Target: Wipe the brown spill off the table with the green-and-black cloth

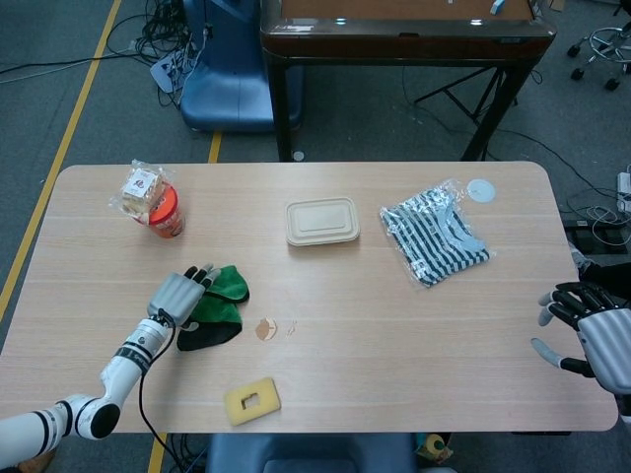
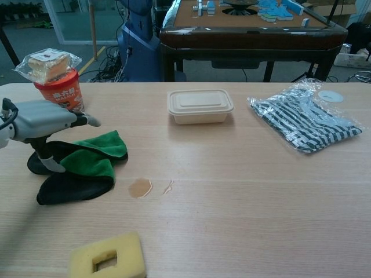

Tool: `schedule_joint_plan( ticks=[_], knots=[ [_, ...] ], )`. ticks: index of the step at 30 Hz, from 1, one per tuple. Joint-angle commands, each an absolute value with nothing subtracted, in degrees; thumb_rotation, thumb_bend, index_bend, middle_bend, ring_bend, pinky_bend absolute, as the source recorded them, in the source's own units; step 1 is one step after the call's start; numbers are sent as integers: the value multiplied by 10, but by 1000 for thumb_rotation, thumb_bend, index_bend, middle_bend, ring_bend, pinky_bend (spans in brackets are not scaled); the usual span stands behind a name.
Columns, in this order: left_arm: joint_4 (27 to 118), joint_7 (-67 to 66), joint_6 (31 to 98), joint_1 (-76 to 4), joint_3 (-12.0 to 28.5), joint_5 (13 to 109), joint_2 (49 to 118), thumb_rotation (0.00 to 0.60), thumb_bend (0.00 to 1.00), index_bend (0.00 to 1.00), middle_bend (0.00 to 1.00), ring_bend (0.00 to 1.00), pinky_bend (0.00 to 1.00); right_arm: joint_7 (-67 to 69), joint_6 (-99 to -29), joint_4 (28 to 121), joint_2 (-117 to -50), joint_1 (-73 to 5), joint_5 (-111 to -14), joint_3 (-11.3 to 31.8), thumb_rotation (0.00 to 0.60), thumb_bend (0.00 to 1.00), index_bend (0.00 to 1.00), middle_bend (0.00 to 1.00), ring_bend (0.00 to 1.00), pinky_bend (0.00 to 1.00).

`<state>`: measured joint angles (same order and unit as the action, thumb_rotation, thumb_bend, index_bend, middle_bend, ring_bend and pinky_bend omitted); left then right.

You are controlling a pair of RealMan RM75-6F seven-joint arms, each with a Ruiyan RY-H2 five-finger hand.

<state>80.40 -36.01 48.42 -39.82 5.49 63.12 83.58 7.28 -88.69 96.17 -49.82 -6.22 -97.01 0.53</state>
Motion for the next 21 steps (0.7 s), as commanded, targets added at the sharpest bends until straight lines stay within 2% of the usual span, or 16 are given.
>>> schedule_joint_plan(
  ticks=[1, 7, 11, 14, 18, 21],
  knots=[
    [788, -354, 474, -406, 49, 629, 850, 600, 94, 69, 54, 133, 524, 73, -887, 961, -498, -61, -968, 5, 600, 294, 544, 396, 249, 219],
    [760, -362, 471, -414, 36, 627, 875, 600, 95, 73, 49, 127, 518, 73, -884, 960, -499, -61, -966, 6, 600, 294, 544, 396, 249, 219],
    [736, -364, 471, -418, 28, 631, 891, 600, 94, 122, 56, 169, 521, 72, -881, 960, -499, -62, -965, 6, 600, 294, 544, 397, 249, 219],
    [719, -346, 475, -417, 27, 642, 902, 600, 95, 216, 147, 273, 590, 72, -880, 960, -499, -62, -965, 6, 600, 294, 544, 396, 249, 219],
    [694, -314, 475, -417, 21, 668, 911, 600, 95, 312, 242, 364, 684, 71, -882, 961, -498, -60, -964, 6, 600, 294, 544, 397, 249, 219],
    [677, -281, 490, -414, 17, 698, 918, 600, 96, 414, 357, 469, 780, 71, -883, 962, -497, -59, -964, 6, 600, 294, 544, 403, 249, 219]
  ],
)
